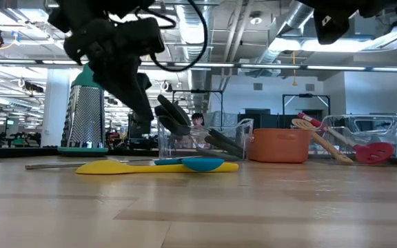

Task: Pick & Place Kitchen Items
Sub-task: Put the butter knife in the orange bin

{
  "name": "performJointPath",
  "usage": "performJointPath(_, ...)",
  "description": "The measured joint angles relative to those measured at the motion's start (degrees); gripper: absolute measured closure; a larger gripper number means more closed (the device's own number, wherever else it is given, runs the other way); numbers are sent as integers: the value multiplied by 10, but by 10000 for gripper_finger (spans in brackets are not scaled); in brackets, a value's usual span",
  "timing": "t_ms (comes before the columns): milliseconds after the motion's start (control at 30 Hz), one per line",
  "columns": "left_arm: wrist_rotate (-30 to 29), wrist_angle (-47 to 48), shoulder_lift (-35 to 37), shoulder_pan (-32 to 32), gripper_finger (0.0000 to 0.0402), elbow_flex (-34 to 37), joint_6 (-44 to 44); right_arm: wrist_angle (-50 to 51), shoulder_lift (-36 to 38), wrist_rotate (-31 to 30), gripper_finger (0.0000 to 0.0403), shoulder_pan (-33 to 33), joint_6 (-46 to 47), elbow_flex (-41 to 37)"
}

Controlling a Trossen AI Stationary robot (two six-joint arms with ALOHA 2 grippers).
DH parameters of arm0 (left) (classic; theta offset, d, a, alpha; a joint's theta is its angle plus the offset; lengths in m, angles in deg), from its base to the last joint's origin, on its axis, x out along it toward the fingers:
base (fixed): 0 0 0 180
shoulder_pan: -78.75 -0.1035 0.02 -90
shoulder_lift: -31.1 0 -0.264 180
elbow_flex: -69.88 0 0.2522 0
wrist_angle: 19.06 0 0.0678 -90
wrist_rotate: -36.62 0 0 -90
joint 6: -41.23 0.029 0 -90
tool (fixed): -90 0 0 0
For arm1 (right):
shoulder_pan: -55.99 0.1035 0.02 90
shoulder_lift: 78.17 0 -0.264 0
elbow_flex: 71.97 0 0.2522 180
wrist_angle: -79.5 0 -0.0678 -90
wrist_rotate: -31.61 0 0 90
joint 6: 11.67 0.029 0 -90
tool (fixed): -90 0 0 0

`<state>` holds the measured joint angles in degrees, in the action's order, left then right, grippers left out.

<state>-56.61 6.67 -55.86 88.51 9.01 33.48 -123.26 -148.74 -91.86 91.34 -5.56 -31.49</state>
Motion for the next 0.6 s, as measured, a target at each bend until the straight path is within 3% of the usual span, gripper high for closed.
performJointPath(433, -2, -29, -69, 0, 192, 0, 15, 1, 0, 0, 403, 0, 0, 0)
performJointPath(600, -2, -35, -86, 0, 164, 0, 15, 2, 0, 0, 403, 0, 0, 0)
